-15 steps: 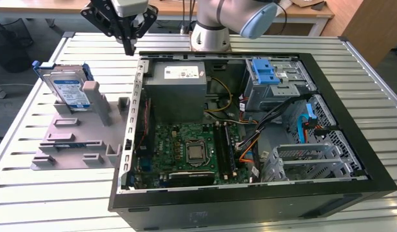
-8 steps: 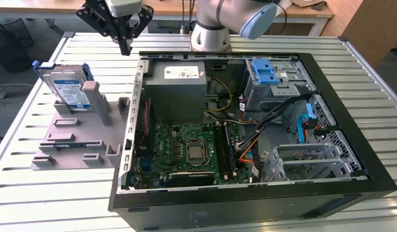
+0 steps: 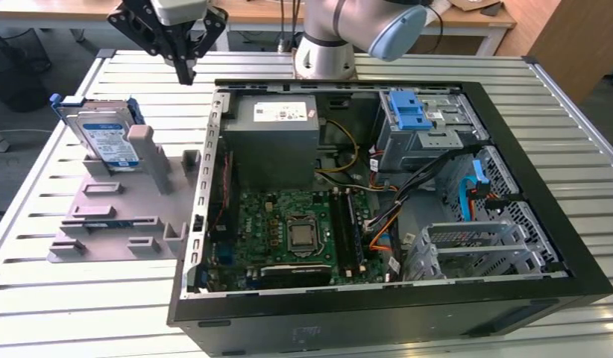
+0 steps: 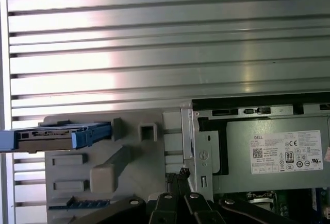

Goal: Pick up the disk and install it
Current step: 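Reach for the disk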

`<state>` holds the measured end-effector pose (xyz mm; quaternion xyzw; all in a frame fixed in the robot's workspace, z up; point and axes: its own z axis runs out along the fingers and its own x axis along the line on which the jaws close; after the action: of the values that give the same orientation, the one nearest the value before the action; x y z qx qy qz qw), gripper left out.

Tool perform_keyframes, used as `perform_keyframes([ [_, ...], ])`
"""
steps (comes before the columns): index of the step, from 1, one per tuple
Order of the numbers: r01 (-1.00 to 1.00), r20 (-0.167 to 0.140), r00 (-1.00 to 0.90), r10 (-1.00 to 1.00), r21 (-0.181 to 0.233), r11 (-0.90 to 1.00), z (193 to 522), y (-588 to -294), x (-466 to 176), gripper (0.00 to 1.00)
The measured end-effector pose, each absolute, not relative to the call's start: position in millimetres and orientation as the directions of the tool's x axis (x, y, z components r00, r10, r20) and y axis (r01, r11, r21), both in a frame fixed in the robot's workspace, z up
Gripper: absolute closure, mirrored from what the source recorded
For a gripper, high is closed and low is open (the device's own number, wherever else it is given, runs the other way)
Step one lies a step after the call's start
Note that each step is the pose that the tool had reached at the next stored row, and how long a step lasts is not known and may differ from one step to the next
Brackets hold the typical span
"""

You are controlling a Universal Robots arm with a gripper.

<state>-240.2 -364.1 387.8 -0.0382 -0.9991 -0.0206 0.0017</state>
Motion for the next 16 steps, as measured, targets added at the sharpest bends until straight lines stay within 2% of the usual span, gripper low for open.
perform_keyframes([
  [16, 0.076, 0.005, -0.997, 0.076, 0.041, 0.996, 386, -354, -254, 0.89],
])
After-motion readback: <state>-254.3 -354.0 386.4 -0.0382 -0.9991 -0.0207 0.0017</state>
